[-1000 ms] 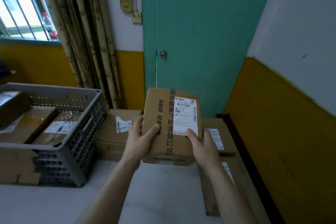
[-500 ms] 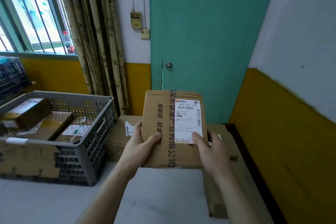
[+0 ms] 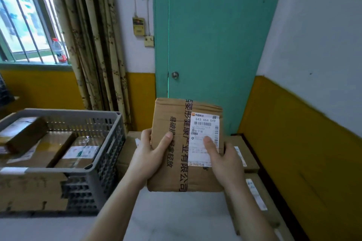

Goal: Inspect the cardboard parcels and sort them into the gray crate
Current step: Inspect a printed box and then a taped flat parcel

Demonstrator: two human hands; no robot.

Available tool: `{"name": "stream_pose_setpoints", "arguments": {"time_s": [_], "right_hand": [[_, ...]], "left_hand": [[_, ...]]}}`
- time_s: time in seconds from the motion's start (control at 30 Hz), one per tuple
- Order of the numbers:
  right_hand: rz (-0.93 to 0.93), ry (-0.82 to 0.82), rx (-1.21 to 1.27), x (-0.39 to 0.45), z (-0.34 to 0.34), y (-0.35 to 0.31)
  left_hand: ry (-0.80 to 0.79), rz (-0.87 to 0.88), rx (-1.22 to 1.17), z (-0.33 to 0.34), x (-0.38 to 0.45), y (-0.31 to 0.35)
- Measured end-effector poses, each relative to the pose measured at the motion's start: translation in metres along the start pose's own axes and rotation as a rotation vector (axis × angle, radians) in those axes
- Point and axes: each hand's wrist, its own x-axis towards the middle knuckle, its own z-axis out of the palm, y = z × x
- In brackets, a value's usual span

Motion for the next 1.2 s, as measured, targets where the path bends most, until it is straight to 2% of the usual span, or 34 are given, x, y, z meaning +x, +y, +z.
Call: {"name": "stream_pose_setpoints", "arguments": {"time_s": [0.2,0.37,0.43,0.57,0.77,0.87,0.97,1.07,1.2], "right_hand": [[-0.077,0.069,-0.072,-0.009,0.009,-0.01],[-0.063,0.01,-0.099,-0.009,0.008,-0.015],[-0.063,-0.022,-0.11,-0.005,0.005,-0.02],[-0.125,0.048,-0.144,0.001,-0.003,-0.027],[-0.058,-0.024,0.009,0.004,-0.015,-0.022],[-0.096,0.009,-0.028,0.009,-0.022,-0.03],[-0.162,0.074,-0.085,0.011,-0.028,-0.038],[-0.227,0.11,-0.105,0.01,-0.031,-0.038],[-0.188,0.073,-0.064,0.009,-0.036,-0.033]], "left_hand": [[-0.013,0.035,0.02,-0.008,0.001,-0.004],[-0.031,0.037,0.019,-0.017,0.002,0.004],[-0.035,0.083,0.039,-0.018,0.001,0.009],[-0.028,0.16,0.022,-0.011,-0.002,0.015],[-0.09,0.157,0.022,-0.005,-0.002,0.019],[-0.023,0.097,0.074,-0.002,0.0,0.023],[0.037,0.119,0.102,0.006,0.002,0.029],[0.039,0.15,0.105,0.01,0.0,0.032],[-0.026,0.185,0.143,0.002,0.0,0.034]]}}
